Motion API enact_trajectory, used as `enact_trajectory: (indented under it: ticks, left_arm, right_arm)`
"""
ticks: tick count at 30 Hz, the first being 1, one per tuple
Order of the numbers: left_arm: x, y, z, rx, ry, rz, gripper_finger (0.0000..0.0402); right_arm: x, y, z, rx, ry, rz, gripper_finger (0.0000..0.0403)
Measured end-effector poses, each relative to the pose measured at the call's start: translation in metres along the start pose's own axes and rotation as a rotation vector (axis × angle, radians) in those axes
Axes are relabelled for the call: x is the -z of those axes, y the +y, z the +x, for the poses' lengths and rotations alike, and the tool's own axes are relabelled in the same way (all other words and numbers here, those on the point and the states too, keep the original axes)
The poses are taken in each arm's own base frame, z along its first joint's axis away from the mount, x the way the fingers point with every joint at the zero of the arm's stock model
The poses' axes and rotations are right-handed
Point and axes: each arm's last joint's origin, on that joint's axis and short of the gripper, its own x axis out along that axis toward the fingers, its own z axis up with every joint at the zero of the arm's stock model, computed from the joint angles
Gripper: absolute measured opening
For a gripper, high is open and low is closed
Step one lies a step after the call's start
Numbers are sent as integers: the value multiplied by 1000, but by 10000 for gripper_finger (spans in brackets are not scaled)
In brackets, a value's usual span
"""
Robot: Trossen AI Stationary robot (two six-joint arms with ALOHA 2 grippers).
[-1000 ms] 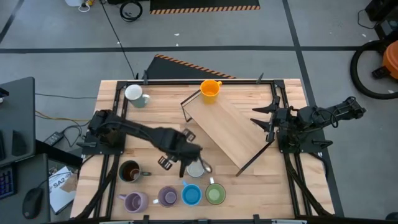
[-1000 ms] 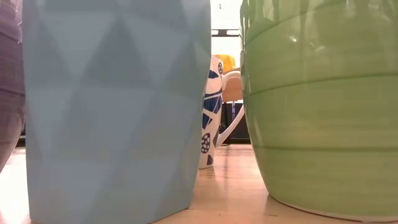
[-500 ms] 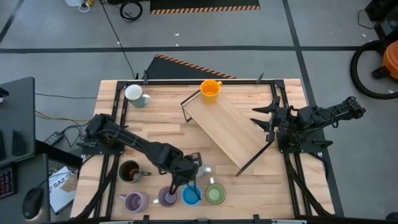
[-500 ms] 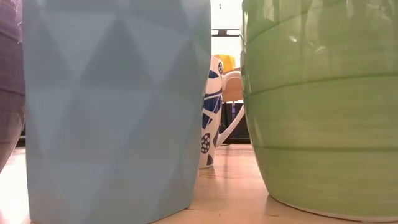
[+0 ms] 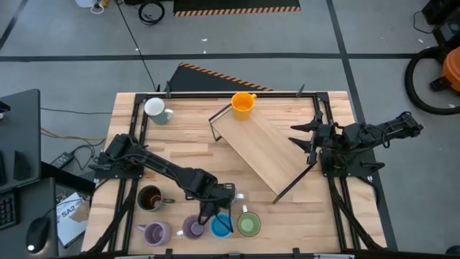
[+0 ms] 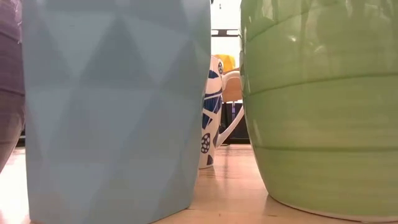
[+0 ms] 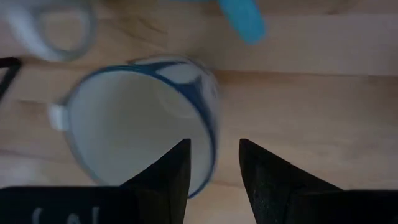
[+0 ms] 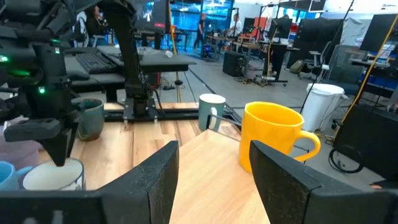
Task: Place coffee mugs
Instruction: Put the blue patterned mug on the shelf
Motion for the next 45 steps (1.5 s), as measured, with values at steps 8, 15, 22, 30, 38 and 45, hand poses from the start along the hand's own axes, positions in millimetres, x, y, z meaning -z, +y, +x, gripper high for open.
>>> enact_trajectory:
  ticks: [8,15,22,30,38,45]
  left_arm:
    - [3,-5,19,-8,-12,77,140]
    - [7,-9,29,9,-44,67,118]
    - [10,-7,30,6,-72,42,85]
    - [16,-6,31,19,-78,-45,27]
    - [24,5,13,40,-85,-178,27]
    - [43,32,-45,70,-237,-478,27]
  right_arm:
    - [1,2,3,-1,14,-8,203]
    - [2,3,4,-2,19,-6,203]
    - [2,3,4,-1,19,-4,203]
    - [2,3,5,-2,22,2,203]
    - [2,3,5,-2,23,1,203]
    - [2,3,5,2,22,-1,203]
